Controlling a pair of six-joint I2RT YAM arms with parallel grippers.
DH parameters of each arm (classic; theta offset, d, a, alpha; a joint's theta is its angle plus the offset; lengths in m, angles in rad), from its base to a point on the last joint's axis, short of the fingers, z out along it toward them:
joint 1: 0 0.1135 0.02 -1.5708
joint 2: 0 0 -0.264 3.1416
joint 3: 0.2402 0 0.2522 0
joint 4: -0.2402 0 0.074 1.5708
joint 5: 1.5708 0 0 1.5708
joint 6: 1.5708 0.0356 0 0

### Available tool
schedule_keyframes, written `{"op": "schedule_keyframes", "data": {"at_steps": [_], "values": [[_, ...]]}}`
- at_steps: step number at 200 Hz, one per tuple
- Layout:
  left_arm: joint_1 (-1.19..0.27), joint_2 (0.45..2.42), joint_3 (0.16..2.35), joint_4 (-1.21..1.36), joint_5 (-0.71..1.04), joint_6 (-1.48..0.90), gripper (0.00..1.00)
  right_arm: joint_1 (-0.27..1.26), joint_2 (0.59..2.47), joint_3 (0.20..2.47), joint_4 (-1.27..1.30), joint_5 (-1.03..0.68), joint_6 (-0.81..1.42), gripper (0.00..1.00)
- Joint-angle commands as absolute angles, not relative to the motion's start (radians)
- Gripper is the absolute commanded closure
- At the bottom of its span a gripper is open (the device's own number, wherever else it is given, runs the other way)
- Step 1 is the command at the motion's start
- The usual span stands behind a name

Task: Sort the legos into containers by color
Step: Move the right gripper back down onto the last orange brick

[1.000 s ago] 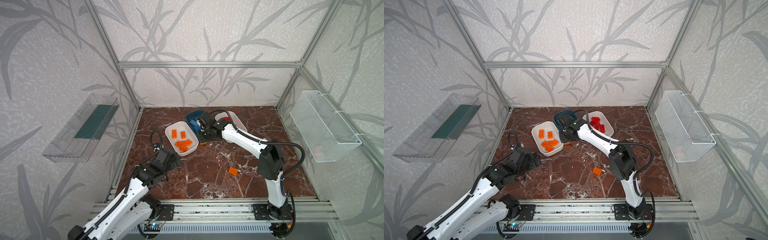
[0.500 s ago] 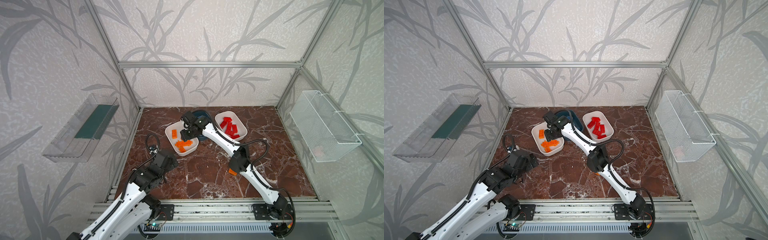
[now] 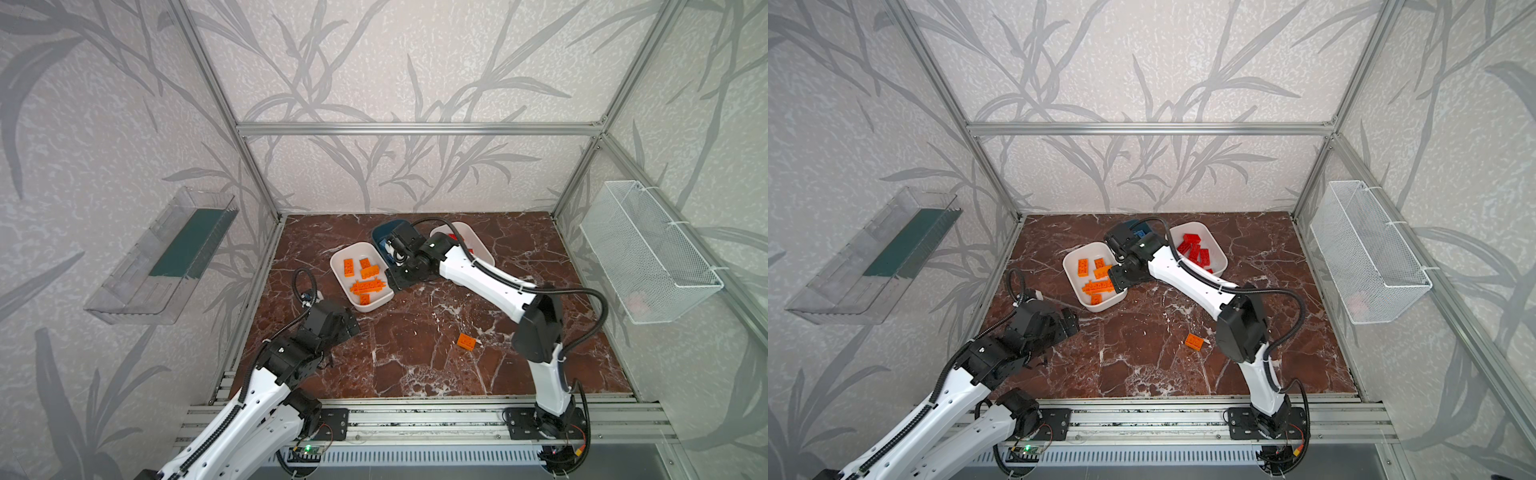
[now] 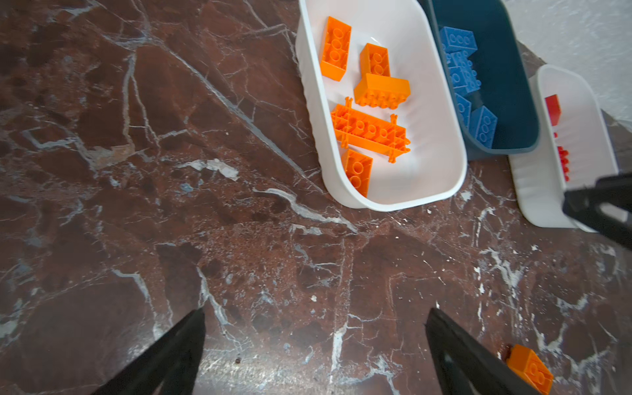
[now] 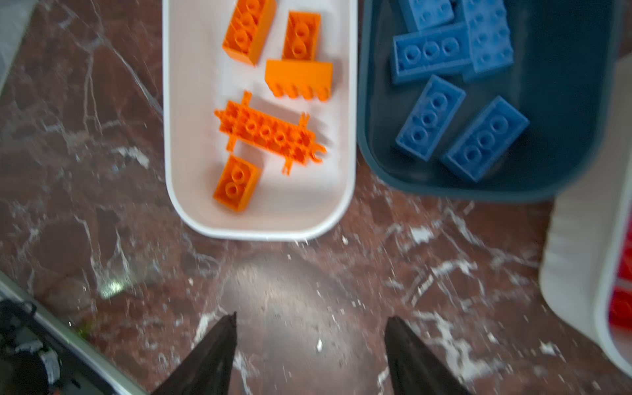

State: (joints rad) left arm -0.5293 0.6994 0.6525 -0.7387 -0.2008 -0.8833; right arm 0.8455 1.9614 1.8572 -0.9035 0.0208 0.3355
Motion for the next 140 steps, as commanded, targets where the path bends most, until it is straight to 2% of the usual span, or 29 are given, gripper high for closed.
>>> {"op": "schedule_keyframes", "data": {"at_steps": [1,25,57,66,109,140], "values": [[-0.534,0.7,0.637,-0.676,-0.089,-0.892,0.01,0.851,1.79,1.609,-0.791,0.107,0.393,0.27],[-0.557,0.713,0.611,-0.625,-0.035,-0.911,0.01,0.851,1.604,1.324,-0.733,0.148,0.455,0.25],[-0.632,0.734,0.615,-0.595,-0.033,-0.921,0.01,0.848,1.432,1.068,-0.712,0.193,0.533,0.23],[-0.661,0.741,0.614,-0.582,-0.043,-0.928,0.01,0.848,1.392,0.993,-0.693,0.201,0.567,0.19],[-0.805,0.837,0.639,-0.541,-0.108,-0.948,0.01,0.847,1.306,0.838,-0.67,0.245,0.708,0.13],[-0.864,0.918,0.661,-0.517,-0.118,-0.944,0.01,0.838,1.322,0.806,-0.625,0.228,0.692,0.13]]}}
